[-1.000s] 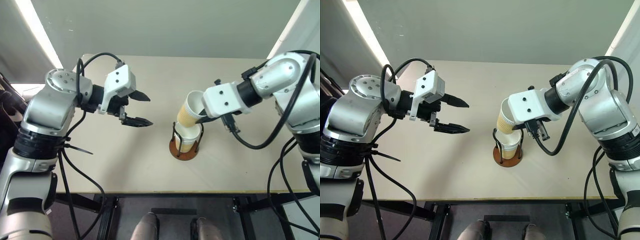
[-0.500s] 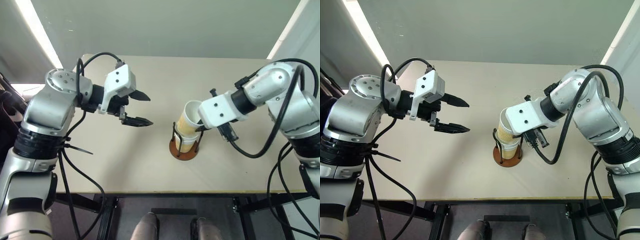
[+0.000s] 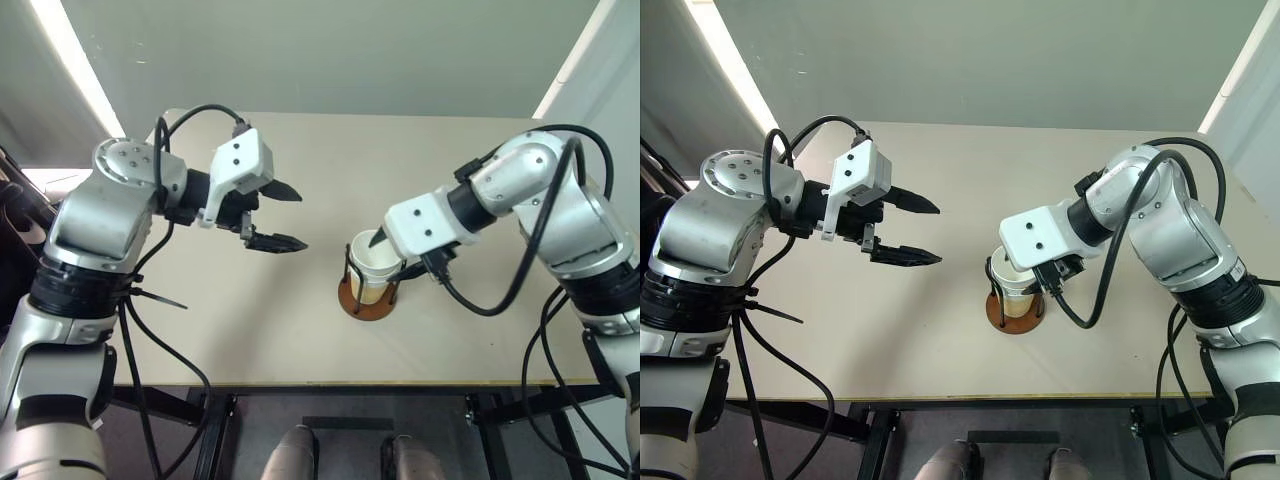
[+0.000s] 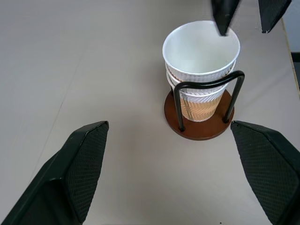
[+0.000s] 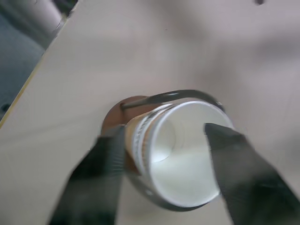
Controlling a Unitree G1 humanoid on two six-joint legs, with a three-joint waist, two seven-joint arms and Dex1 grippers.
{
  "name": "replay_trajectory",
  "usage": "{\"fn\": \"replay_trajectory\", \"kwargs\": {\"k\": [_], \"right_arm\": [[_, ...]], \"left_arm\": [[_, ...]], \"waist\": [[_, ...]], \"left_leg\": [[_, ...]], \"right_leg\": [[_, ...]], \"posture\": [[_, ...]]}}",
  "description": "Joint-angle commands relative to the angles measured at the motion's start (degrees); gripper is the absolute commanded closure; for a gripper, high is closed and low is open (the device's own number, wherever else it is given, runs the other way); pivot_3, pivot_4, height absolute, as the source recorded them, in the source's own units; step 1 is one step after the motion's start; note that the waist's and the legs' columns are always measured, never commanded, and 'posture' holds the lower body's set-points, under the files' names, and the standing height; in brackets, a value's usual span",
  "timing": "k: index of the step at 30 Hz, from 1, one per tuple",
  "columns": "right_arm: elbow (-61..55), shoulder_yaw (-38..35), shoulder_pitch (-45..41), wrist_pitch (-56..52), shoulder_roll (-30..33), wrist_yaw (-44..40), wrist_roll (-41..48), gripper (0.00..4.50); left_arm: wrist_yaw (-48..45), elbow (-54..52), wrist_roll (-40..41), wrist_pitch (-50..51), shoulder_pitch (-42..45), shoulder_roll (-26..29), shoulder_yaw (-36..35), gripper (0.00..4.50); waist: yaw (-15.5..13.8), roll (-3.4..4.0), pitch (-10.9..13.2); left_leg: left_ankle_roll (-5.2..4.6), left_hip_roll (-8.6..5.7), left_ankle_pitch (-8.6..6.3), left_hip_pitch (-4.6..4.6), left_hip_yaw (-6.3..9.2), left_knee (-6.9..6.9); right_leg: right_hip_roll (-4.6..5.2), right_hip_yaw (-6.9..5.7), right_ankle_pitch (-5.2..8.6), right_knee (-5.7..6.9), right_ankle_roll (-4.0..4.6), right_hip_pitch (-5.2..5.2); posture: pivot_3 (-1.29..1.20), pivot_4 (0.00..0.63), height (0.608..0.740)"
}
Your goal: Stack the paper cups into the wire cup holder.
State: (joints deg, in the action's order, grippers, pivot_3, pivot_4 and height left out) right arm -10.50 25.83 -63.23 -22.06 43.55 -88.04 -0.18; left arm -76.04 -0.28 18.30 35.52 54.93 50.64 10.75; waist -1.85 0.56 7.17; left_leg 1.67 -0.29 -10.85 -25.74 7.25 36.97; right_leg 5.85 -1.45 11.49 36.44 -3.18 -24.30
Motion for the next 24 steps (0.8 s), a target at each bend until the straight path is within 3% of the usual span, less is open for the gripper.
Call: {"fn": "replay_trajectory", "kwargs": {"k": [1,12,18,24], "right_arm": [[2.2,-6.2,-2.9,-4.7,-2.1,4.7,2.6,0.41],[8.4,-19.7,3.1,-17.2,-9.2,27.0,6.5,0.41],[21.8,-29.2,9.4,-14.2,-13.9,44.2,6.3,0.41],[27.3,-33.7,10.9,-13.6,-12.4,49.6,7.8,0.41]], "left_arm": [[1.2,-2.5,0.3,0.9,0.8,0.4,-2.0,0.0],[7.7,-4.7,2.5,7.0,-5.2,0.6,-6.3,0.0],[19.2,-2.1,2.8,8.5,-8.6,-3.4,-13.3,0.0],[25.6,-2.2,3.0,8.5,-14.7,-4.9,-17.4,0.0]], "waist": [[0.1,0.0,0.0],[0.0,-0.01,0.0],[-0.3,-0.01,0.0],[-0.3,-0.01,0.0]], "left_leg": [[0.0,0.0,0.0,0.0,0.0,0.0],[0.35,0.03,0.09,0.09,0.02,-0.16],[0.49,0.01,0.2,0.34,0.02,-0.38],[0.78,0.06,0.37,0.65,-0.01,-0.9]], "right_leg": [[0.0,0.0,0.01,0.02,0.01,-0.02],[0.0,-0.02,0.1,0.17,0.17,-0.08],[0.03,0.0,0.1,0.35,0.17,0.01],[0.01,0.01,0.09,0.53,0.16,-0.02]], "posture": [[0.0,0.15,0.74],[0.0,0.15,0.74],[0.0,0.15,0.74],[0.0,0.15,0.74]]}}
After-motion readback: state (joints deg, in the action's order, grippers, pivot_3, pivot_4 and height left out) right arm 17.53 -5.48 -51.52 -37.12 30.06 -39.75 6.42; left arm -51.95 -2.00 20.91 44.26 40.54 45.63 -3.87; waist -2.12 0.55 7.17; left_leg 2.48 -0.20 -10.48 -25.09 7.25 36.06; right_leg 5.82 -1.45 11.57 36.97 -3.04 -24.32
